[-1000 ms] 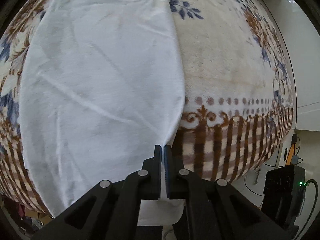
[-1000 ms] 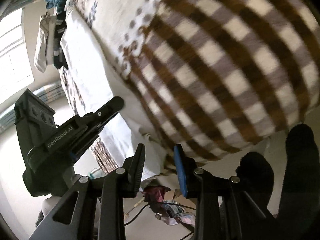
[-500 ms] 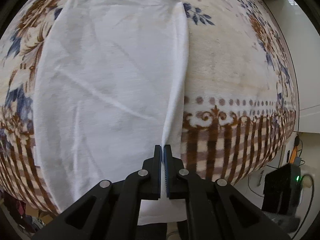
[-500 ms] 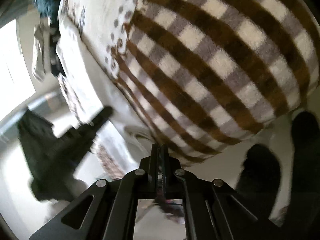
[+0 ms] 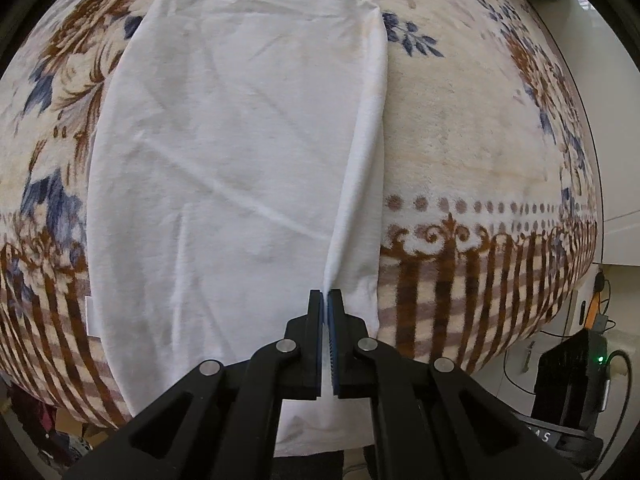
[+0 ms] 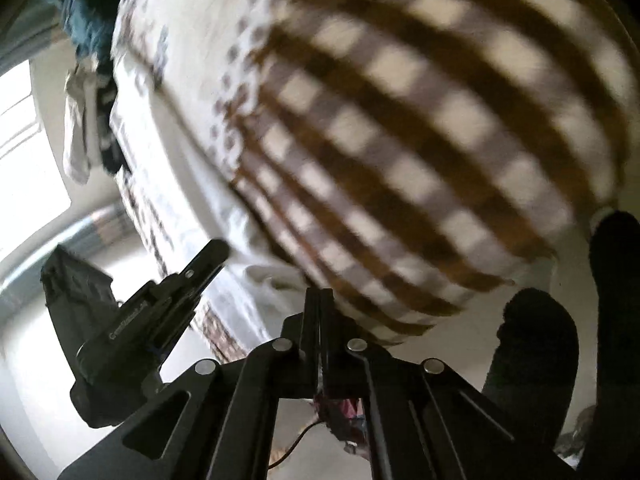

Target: Fold small clothes

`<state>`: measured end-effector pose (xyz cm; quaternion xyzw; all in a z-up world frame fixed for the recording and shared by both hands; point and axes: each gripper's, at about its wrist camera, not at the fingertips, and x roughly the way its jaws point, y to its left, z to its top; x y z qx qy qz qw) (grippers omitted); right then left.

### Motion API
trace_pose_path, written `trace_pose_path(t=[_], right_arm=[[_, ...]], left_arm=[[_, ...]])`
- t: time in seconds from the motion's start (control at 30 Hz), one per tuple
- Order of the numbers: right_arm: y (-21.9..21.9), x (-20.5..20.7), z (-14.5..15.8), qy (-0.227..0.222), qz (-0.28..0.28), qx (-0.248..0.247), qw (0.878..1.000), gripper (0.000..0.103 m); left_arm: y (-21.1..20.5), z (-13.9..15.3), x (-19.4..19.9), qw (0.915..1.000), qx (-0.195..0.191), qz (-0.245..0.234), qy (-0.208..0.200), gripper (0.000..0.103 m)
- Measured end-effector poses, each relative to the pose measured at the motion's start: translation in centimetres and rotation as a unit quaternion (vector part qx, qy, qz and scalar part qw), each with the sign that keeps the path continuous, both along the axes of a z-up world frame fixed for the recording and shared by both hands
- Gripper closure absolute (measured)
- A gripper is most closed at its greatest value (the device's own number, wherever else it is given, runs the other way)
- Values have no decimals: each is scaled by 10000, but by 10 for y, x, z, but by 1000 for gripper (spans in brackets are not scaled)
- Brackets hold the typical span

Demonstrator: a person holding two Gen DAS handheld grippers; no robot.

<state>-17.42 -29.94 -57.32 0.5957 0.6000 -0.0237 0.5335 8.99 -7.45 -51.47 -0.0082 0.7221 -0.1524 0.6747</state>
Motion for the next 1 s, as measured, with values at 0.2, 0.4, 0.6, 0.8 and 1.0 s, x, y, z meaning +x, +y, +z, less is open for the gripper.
trace_pose_path(t=[0.2, 0.4, 0.6, 0.8, 1.0], right_arm=[[-14, 3, 12, -414, -33, 50, 9991, 98], [7, 33, 4, -382, 717, 225, 9964, 69], [18, 31, 7, -349, 844, -88, 9958, 101], [6, 9, 11, -138, 382, -391, 9984, 102], [-7, -25, 4, 447, -242, -148, 9986, 102]], left_arm=[[0, 1, -1, 10000, -17, -53, -46, 102], [0, 2, 0, 10000, -21, -63, -46, 102], [-1, 2, 1, 9999, -32, -86, -58, 102], [-1, 3, 0, 9999, -92, -73, -63, 102], [-10, 4, -6, 9997, -214, -118, -19, 102]])
